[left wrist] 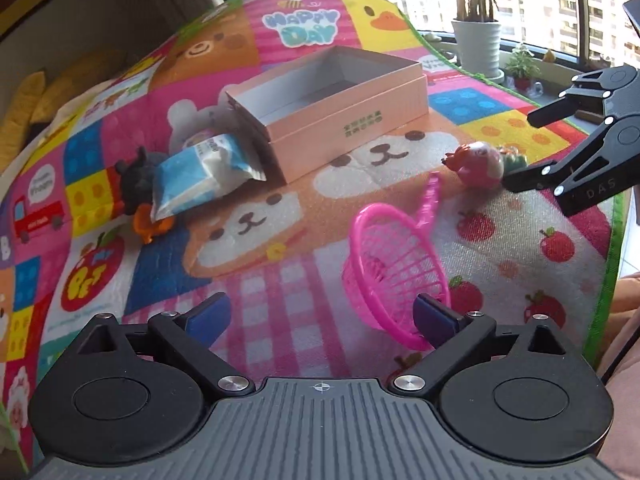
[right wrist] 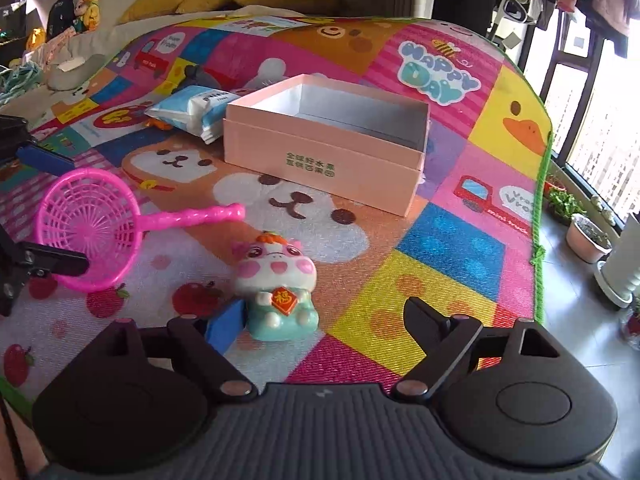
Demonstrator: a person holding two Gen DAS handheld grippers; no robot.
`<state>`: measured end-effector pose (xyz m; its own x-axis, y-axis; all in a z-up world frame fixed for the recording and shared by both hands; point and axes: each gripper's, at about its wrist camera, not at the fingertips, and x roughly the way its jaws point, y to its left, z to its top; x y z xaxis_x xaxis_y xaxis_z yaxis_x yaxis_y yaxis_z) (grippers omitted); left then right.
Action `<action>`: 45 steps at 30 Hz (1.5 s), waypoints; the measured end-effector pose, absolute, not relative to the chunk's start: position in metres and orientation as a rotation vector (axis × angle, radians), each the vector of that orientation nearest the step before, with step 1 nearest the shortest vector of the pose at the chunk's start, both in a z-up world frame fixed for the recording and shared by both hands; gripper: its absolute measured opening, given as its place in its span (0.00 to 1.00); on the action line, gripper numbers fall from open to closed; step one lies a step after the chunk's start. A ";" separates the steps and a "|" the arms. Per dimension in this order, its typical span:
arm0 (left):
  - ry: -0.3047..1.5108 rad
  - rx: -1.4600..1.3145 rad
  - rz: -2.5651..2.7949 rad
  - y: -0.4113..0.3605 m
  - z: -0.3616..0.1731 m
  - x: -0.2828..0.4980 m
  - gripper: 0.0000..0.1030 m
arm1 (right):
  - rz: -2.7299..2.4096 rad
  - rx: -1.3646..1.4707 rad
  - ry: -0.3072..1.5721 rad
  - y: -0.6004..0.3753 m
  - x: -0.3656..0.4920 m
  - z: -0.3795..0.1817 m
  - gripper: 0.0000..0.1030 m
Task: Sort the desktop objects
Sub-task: 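Carry the pink net with the left gripper while the right carries the figurine toward the box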
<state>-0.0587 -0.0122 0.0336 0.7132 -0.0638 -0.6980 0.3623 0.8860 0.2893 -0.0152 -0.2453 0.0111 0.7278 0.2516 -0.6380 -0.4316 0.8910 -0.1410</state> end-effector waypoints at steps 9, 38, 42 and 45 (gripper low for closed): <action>0.724 0.424 -0.186 0.023 0.053 -0.062 0.98 | 0.446 -0.270 0.630 -0.243 -0.021 0.017 0.89; 0.844 0.174 -0.327 0.029 0.052 -0.054 1.00 | 0.540 -0.237 0.699 -0.227 0.002 0.006 0.54; 0.911 0.081 -0.366 -0.002 0.043 -0.044 1.00 | 0.524 -0.213 0.681 -0.234 -0.004 0.015 0.53; 0.918 0.114 -0.331 -0.030 0.033 -0.023 1.00 | 0.495 -0.205 0.659 -0.242 -0.011 0.023 0.53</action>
